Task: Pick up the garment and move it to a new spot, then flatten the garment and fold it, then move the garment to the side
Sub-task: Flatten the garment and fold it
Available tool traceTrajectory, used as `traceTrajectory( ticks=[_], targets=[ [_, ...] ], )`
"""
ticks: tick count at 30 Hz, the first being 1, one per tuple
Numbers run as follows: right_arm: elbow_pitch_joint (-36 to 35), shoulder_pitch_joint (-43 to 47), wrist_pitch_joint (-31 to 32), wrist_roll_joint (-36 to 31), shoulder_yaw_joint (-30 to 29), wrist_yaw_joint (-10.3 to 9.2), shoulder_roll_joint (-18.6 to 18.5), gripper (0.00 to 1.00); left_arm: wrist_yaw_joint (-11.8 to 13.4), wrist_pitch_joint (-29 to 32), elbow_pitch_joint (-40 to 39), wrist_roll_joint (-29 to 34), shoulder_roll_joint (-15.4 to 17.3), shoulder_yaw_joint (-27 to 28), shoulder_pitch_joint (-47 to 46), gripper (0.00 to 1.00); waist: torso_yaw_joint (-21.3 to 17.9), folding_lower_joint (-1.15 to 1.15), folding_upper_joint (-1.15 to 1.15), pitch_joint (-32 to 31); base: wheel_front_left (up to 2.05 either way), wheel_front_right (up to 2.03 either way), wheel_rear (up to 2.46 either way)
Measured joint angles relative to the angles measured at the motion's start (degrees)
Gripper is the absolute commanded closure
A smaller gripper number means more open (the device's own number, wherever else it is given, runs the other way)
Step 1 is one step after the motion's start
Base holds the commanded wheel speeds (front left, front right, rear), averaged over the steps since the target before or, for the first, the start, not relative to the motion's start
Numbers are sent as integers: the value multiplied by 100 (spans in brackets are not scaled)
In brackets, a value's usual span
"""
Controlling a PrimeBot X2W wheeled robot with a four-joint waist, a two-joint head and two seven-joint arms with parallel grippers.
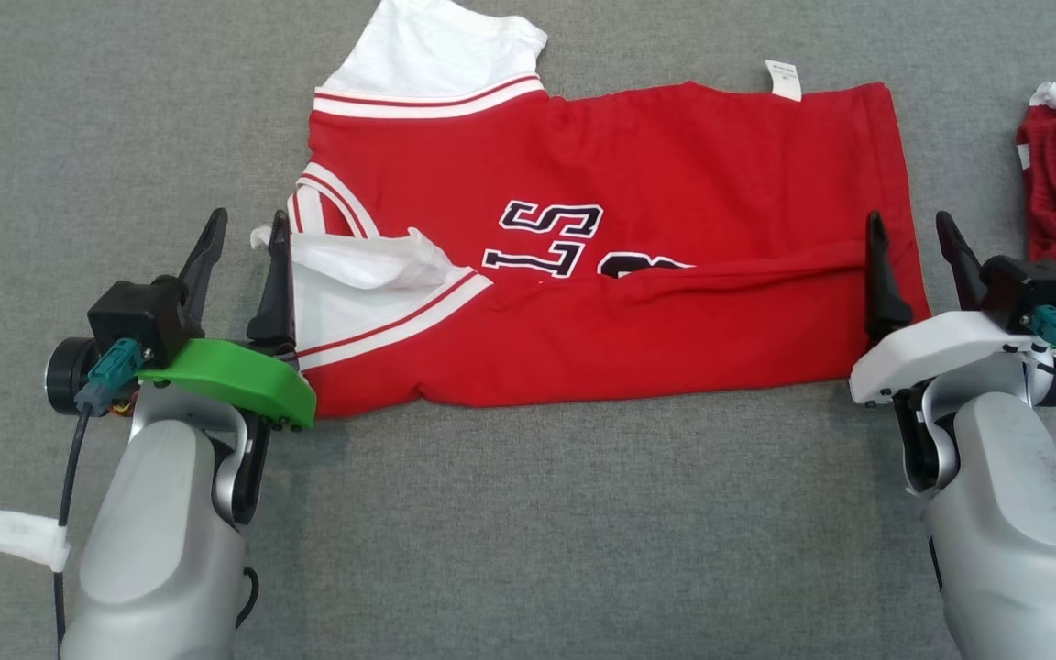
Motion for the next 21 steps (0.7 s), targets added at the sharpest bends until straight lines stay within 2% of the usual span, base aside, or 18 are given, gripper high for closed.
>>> traceTrajectory(
  ticks=[7, 14, 21],
  targets=[
    [-480, 632, 0, 119, 43, 0, 32, 0, 0, -1, -538, 156, -160, 435, 656, 0, -19, 0, 0, -259, 0, 0, 0],
    [-270, 1153, 0, 238, 51, 0, 51, 0, 0, 0, -701, 198, -296, 578, 1480, 0, -53, 0, 0, -571, 0, 0, 0],
    [63, 1093, 0, 276, -52, -1, 29, 0, 0, 0, -716, 198, -357, 512, 1578, 0, -8, 0, 0, -506, 0, 0, 0]
  ],
)
